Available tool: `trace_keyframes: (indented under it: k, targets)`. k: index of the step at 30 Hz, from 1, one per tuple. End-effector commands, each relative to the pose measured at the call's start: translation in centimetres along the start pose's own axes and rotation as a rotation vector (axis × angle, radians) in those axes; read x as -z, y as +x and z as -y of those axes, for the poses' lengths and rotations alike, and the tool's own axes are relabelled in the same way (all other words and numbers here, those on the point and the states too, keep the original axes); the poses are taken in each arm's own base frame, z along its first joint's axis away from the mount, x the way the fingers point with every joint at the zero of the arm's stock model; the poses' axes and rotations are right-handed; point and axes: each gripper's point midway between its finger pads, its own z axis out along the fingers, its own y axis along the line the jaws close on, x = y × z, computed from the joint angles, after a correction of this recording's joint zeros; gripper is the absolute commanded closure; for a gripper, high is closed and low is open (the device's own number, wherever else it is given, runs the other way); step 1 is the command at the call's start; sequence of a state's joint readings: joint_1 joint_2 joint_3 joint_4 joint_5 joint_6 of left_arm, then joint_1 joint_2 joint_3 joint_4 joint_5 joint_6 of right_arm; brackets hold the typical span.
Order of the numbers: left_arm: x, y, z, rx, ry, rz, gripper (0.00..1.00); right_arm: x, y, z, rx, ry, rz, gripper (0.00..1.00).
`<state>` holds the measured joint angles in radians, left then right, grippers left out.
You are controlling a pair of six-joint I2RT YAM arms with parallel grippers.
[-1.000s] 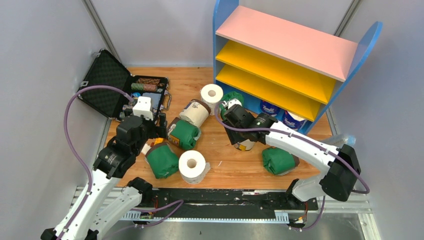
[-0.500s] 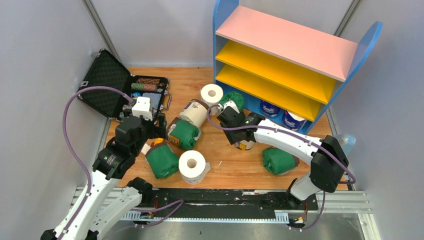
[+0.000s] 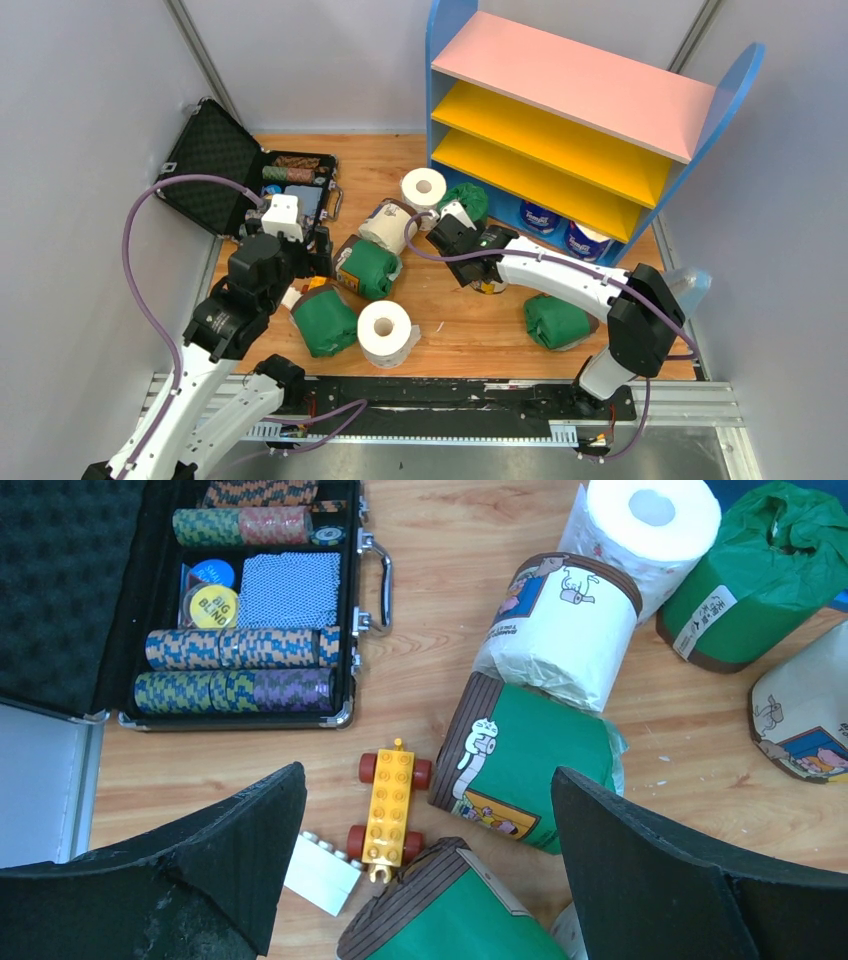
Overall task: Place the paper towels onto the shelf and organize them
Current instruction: Pick up the paper towel from the center of the board.
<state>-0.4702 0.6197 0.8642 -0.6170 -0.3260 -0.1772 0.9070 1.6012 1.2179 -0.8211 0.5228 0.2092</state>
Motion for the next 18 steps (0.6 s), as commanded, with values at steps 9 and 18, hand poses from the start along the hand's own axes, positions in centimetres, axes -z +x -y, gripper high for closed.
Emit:
trace_keyframes:
  k: [9,18]
  targets:
    - [0.2,-1.0,-0.1,0.026,0.002,0.050,0.00,-0.1,-1.9,1.2,0.068,0.083,0.050,0.40]
    - [0.3,-1.1,0.0,0.028,0.011,0.053,0.00,-1.2,-1.8,0.2,0.094,0.036,0.057,0.40]
